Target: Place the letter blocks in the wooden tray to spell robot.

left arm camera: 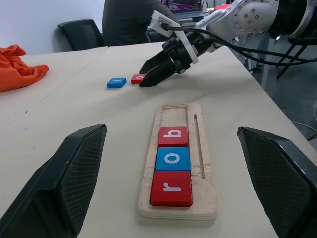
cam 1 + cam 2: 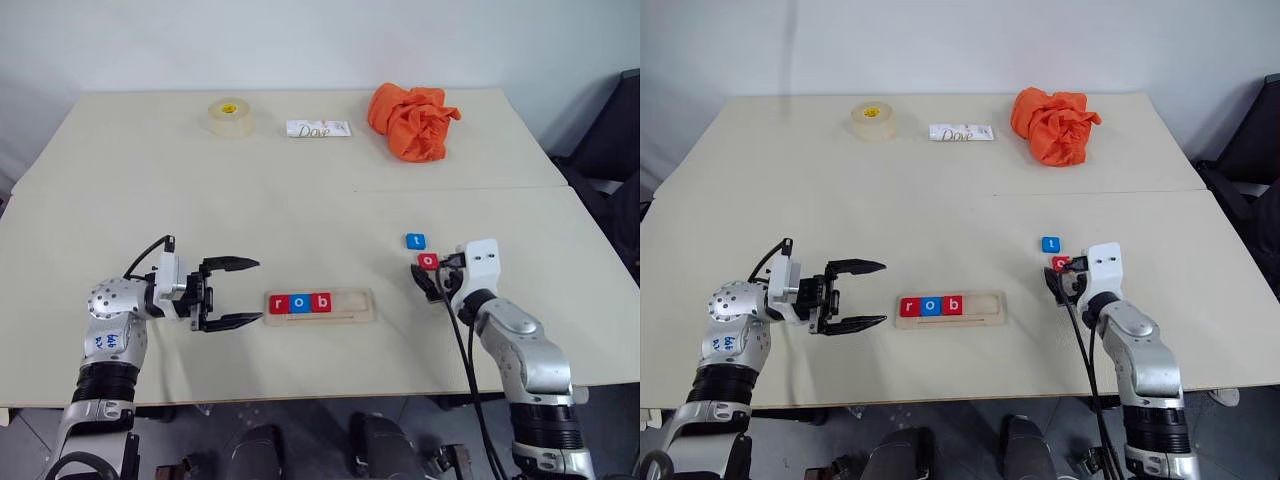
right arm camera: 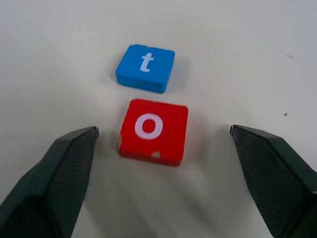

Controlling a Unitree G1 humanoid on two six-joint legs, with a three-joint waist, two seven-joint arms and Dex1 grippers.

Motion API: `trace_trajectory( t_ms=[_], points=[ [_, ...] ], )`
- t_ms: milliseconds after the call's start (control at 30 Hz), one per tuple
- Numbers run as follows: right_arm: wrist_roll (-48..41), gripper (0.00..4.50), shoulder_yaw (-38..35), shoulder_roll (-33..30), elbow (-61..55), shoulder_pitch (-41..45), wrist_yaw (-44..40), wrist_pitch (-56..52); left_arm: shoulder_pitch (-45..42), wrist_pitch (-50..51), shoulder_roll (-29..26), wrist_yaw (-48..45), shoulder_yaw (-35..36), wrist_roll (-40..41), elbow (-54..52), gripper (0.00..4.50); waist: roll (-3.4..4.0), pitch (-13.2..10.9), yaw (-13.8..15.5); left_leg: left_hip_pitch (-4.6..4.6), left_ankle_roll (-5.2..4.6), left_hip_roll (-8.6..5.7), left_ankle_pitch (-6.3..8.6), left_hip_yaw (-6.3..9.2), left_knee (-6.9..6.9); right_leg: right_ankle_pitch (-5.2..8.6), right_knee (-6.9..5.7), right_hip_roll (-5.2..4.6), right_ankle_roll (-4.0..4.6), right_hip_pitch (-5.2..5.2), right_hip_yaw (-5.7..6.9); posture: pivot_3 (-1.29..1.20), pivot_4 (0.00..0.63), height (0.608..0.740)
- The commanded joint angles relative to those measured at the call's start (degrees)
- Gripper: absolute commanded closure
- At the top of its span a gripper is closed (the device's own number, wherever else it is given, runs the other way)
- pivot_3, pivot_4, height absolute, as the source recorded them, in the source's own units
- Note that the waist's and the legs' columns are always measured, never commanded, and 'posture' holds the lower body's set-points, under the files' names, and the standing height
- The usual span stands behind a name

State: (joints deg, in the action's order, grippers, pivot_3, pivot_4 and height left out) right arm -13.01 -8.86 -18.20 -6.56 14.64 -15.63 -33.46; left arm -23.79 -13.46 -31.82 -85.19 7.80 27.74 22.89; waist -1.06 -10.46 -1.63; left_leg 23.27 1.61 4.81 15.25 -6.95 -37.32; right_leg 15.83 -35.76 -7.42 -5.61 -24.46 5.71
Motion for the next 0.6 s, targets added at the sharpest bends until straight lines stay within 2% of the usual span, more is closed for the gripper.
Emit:
trace_trajectory(
  t_ms=[33,233,333,467,600],
  points=[
    [0.5,0.91,-0.1,0.7,1.9,0.1,1.1,0.4,0.7,0.1,-0.6,0.1,0.3,0.5,-2.4,0.0,-0.01,0.0,0.0,0.0,0.0,0.0,0.0,0.0,-0.01,0.0,0.0,0.0,0.0,0.0,0.0,0.0,0.15,0.74],
    [0.0,2.97,-0.5,1.6,-2.2,0.3,2.7,-0.1,1.9,0.8,-0.6,-0.2,0.2,0.8,-3.9,0.0,-0.01,0.0,0.0,-0.01,0.0,0.0,0.0,0.0,0.01,0.0,-0.01,0.0,0.0,0.0,0.0,0.0,0.15,0.74],
    [-1.5,3.04,-1.4,1.9,-8.3,-0.5,3.9,-3.7,2.6,1.1,-0.6,-0.3,0.2,1.0,-4.6,0.0,0.0,0.0,0.0,0.01,0.0,0.0,0.0,0.01,0.02,0.0,-0.01,0.0,0.0,-0.03,-0.01,0.0,0.15,0.74],
    [-4.4,3.04,-1.8,1.7,-22.4,-4.6,5.2,-12.5,3.1,1.7,-0.7,-0.8,0.2,1.3,-4.9,0.0,0.01,0.0,0.1,0.03,0.0,0.01,0.0,0.02,0.11,0.02,0.02,0.0,0.03,-0.06,-0.01,0.0,0.15,0.74],
    [-7.4,3.04,-0.8,3.0,-33.9,-11.0,7.0,-21.2,3.0,2.0,-0.6,-1.6,-0.1,1.1,-4.3,0.0,0.0,0.0,0.2,0.03,0.0,0.0,0.01,0.08,0.14,0.03,0.09,0.01,0.05,-0.04,0.03,0.0,0.15,0.74]
  ],
)
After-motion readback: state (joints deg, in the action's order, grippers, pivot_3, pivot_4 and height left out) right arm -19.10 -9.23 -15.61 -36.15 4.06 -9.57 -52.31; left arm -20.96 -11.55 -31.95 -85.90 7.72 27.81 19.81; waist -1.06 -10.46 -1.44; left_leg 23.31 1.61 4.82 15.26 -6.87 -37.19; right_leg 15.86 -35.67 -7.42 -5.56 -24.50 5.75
